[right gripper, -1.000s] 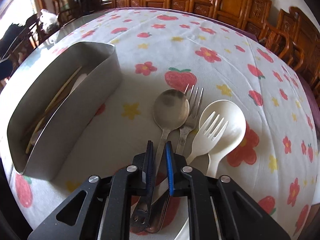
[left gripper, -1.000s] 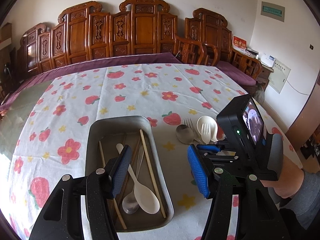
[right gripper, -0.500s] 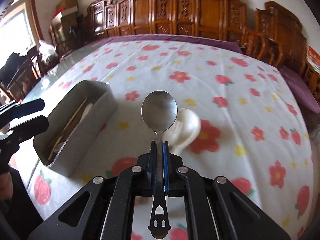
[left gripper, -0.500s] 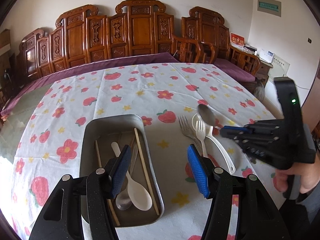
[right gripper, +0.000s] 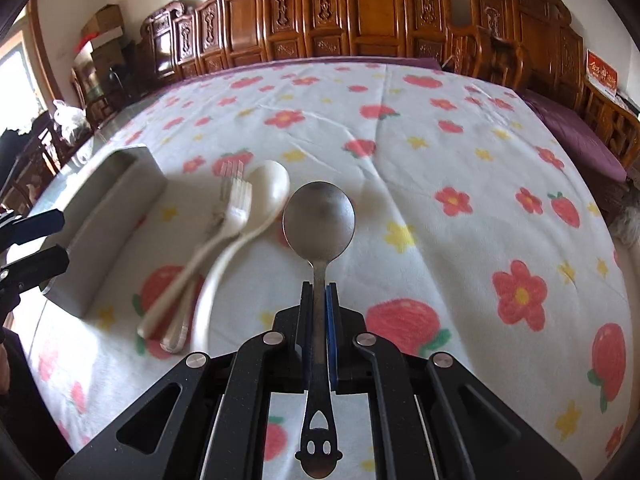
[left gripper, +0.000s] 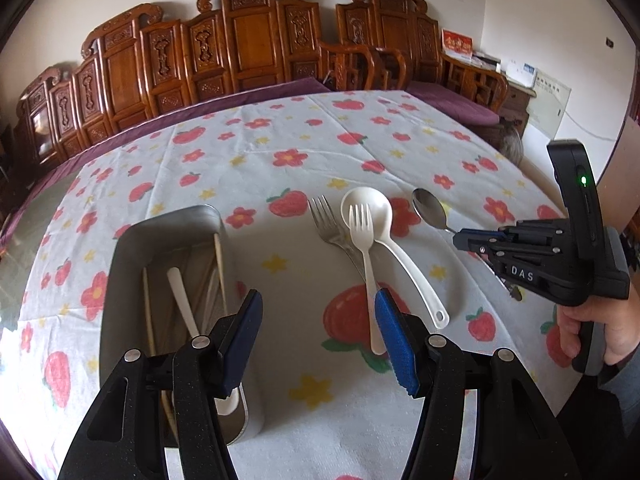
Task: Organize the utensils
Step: 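Grasp the white plastic fork from the pile with the left gripper, then carry the white fork into the tray and open the left gripper while the right gripper holds the metal spoon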
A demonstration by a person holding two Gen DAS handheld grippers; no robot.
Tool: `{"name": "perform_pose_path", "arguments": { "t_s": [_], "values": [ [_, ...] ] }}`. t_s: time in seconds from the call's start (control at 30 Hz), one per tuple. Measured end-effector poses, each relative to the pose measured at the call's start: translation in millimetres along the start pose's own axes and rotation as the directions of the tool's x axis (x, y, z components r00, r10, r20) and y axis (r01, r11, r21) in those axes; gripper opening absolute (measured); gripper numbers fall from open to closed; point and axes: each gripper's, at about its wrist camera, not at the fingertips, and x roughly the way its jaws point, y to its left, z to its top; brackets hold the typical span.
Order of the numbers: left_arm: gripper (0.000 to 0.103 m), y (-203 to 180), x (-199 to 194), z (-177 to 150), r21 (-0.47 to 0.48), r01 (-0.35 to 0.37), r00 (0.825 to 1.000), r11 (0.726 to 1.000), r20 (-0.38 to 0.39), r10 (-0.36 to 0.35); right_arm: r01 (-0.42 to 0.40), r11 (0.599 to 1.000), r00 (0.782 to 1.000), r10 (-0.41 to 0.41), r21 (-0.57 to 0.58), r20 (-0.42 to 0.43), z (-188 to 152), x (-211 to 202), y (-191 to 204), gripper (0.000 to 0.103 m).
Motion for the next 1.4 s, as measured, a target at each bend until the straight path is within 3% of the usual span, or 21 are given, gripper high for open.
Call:
{"name": "perform_pose_path", "arguments": {
  "t_s": [0.23, 0.6, 0.8, 1.4],
  "values": [
    [0.055, -16, 29, 0, 0.020, 0.005, 0.998, 1.000, -0.062, -0.004, 0.009, 1.000, 1.000, -0.008, 0.018, -0.027, 0, 14, -13, 0.007],
    [0.044, -20, 74, 19, -0.028, 0.045, 0.990, 0.999, -0.133, -0.048, 0.005, 1.000, 0.999, -0.004, 0.015, -0.035, 0, 19, -14, 0.007],
    [0.030, -23, 91, 25, -0.049, 0.062, 0.984, 0.997, -0.162, -0.069, 0.002, 1.000, 0.999, -0.002, 0.012, -0.038, -1, 19, -14, 0.008],
    [0.007, -23, 95, 23, -0.055, 0.080, 0.976, 0.995, -0.200, -0.089, -0.001, 1.000, 0.999, 0.001, 0.007, -0.037, 0, 20, -14, 0.008]
  ]
}}
